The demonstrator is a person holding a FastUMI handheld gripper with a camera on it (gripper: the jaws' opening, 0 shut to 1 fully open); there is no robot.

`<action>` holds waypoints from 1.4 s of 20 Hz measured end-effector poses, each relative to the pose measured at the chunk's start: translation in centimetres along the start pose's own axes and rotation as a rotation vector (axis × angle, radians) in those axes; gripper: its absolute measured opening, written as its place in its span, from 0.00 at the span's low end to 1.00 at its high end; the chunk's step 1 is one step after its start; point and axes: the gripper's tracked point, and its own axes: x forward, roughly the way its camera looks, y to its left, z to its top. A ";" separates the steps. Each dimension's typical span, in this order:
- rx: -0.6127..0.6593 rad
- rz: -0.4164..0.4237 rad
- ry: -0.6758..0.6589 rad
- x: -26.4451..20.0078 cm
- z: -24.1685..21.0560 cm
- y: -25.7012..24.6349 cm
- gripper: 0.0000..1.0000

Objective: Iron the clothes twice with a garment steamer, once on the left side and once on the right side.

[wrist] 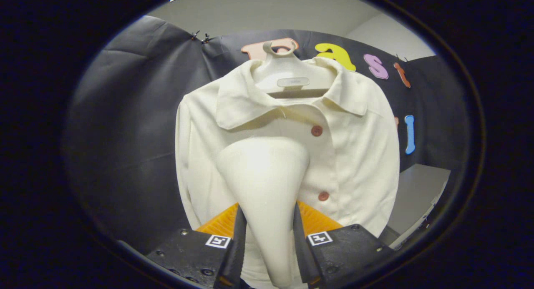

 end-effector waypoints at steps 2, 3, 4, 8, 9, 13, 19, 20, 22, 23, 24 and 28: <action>0.010 0.002 0.060 0.5 -2.6 -0.1 0.52; 0.010 0.012 0.063 0.6 -3.4 -0.1 0.52; 0.016 0.021 0.064 0.8 -4.2 0.1 0.53; 0.020 0.075 0.133 1.7 -7.9 0.5 0.53; 0.013 0.076 0.150 1.7 -8.9 0.5 0.53; -0.040 0.040 0.185 2.1 -13.5 -0.2 0.53; -0.020 0.011 0.323 2.1 -22.3 -1.1 0.53; -0.026 0.003 0.328 2.0 -23.4 -1.3 0.53; -0.043 -0.018 0.366 1.7 -25.8 -1.7 0.53; -0.045 -0.023 0.391 1.5 -27.0 -2.1 0.53; -0.038 -0.020 0.408 1.3 -27.8 -2.1 0.53; -0.051 -0.007 0.458 0.3 -29.1 -2.5 0.53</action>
